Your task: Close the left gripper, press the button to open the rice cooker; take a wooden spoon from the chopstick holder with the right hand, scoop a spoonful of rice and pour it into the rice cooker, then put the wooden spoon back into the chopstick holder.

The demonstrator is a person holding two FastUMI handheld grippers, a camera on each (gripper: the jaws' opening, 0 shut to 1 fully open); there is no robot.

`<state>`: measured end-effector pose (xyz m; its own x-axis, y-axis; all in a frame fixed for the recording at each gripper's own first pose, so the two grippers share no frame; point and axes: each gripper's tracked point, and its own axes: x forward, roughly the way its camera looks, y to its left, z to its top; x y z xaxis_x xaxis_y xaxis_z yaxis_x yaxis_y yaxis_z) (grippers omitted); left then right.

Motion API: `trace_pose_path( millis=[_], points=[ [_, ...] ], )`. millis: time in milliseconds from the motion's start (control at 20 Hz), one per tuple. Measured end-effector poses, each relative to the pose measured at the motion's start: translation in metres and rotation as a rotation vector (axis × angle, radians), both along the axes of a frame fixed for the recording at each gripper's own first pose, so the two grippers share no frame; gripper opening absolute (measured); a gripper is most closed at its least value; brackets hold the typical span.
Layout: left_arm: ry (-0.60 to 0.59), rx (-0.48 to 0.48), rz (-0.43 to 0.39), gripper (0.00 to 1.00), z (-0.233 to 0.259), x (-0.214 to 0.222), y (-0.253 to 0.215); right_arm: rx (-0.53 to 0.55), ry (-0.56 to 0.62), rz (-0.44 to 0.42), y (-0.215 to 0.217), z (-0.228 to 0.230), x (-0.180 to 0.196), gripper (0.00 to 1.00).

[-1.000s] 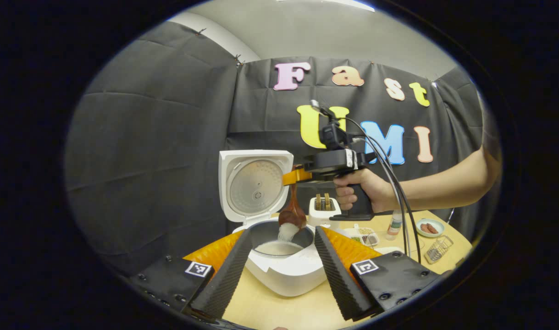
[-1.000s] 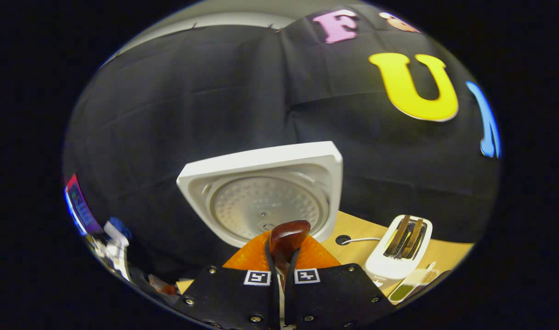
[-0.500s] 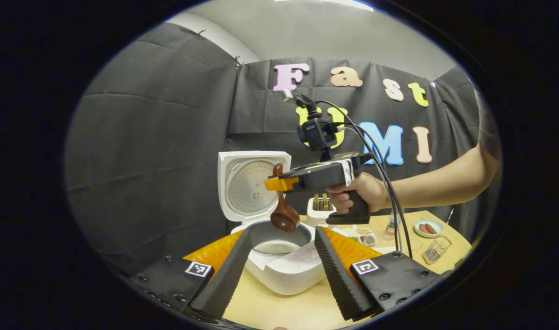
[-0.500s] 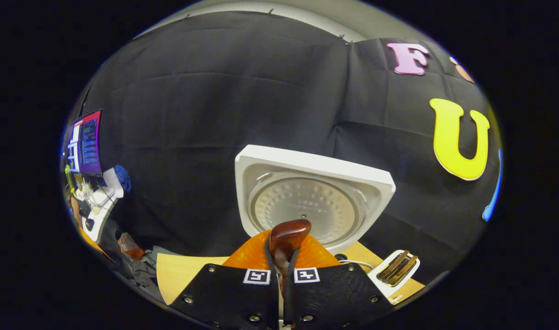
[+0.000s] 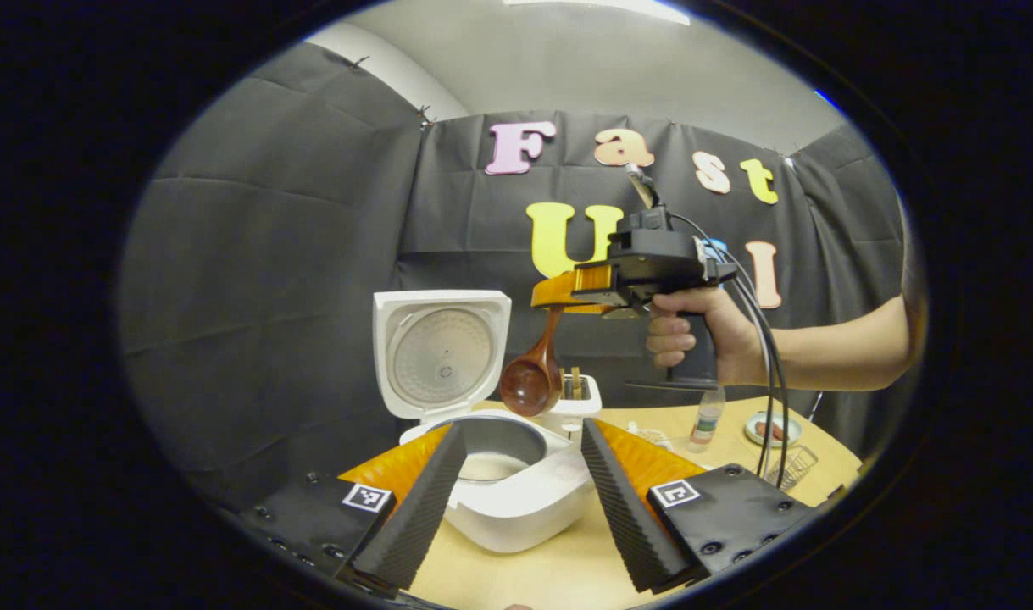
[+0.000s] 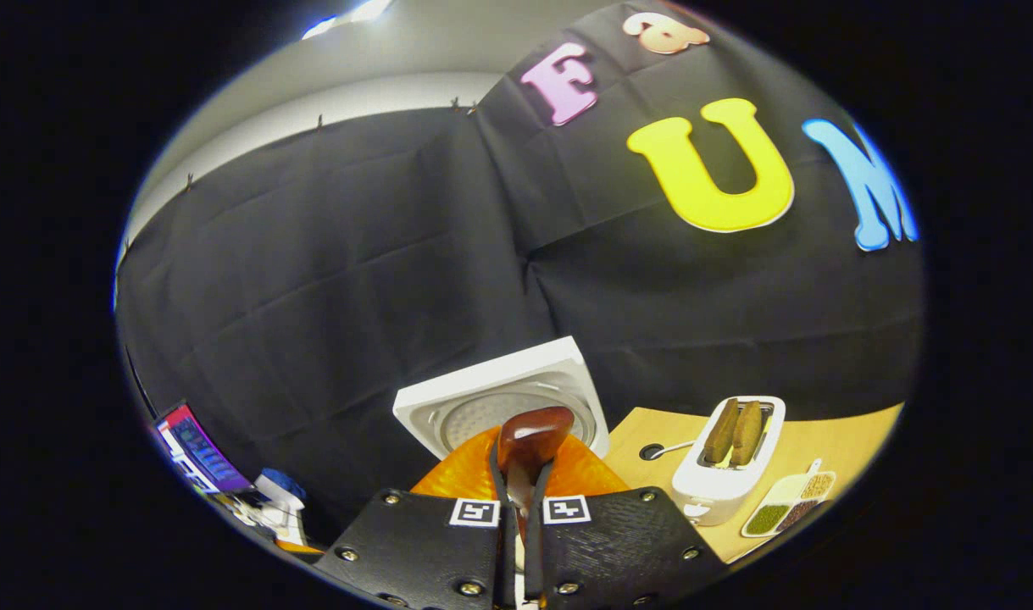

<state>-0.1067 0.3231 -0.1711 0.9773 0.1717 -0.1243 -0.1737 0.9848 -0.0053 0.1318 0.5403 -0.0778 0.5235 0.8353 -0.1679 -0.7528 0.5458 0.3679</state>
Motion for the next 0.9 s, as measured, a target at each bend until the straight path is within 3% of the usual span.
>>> trace_pose_path(
  millis=[50,150,300,500,550,750,800,850,900],
  points=[
    [-0.005,0.0,-0.012,0.96,0.004,0.001,-0.006,0.031,0.019,-0.019,-0.011,0.006,0.0,0.04],
    [-0.014,-0.001,-0.031,0.92,0.009,0.006,-0.019,0.104,0.067,-0.057,-0.04,0.023,-0.004,0.04],
    [-0.02,-0.007,-0.067,0.99,0.017,0.011,-0.039,0.163,0.097,-0.134,-0.092,0.037,-0.005,0.04],
    [-0.029,0.006,-0.111,0.95,0.028,0.019,-0.068,0.23,0.122,-0.264,-0.171,0.043,-0.01,0.05],
    [-0.028,0.01,-0.124,0.92,0.029,0.02,-0.076,0.241,0.126,-0.291,-0.19,0.042,-0.012,0.05],
    [-0.028,0.014,-0.178,0.92,0.033,0.029,-0.111,0.239,0.125,-0.366,-0.264,0.033,-0.029,0.05],
    [-0.034,0.009,-0.192,0.95,0.037,0.031,-0.12,0.237,0.132,-0.383,-0.277,0.031,-0.032,0.05],
    [-0.046,-0.001,-0.207,0.92,0.041,0.032,-0.128,0.237,0.129,-0.401,-0.291,0.03,-0.035,0.05],
    [-0.056,-0.012,-0.217,0.95,0.046,0.033,-0.134,0.233,0.122,-0.418,-0.304,0.029,-0.038,0.05]
  ],
)
